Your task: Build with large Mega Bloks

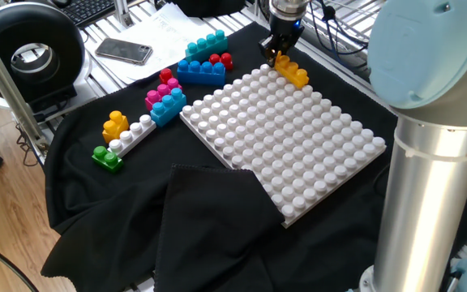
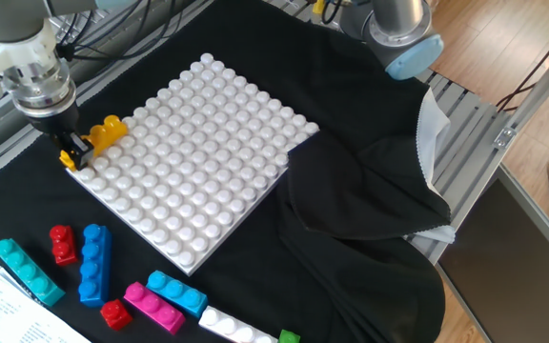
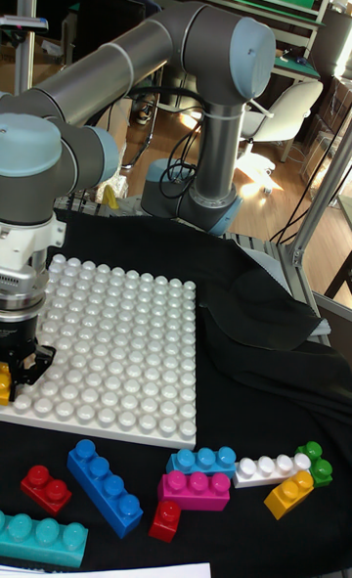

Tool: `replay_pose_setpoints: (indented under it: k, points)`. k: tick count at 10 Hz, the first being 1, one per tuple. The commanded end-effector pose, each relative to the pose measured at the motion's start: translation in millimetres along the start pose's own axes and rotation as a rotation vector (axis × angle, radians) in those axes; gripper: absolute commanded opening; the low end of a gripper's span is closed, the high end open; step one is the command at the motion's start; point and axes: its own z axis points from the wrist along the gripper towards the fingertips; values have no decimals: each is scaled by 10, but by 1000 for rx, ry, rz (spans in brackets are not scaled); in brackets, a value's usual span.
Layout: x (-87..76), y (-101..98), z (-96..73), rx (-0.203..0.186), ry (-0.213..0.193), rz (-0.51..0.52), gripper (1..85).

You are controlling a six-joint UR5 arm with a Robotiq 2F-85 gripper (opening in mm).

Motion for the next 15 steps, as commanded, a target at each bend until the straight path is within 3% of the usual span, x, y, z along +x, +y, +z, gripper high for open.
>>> replay_pose_setpoints:
  k: [1, 3, 7, 10, 12, 15]
  points:
    - [-79, 0, 8, -13, -37, 11, 167]
    - [-168, 53, 24, -22, -69, 37, 167]
    - [-143, 70, 117, -78, -79, -5, 190]
    - [8, -60, -77, -118, -24, -69, 210]
    - [50, -151, -229, -111, 12, -79, 180]
    - [-25, -5, -184, -111, 0, -78, 210]
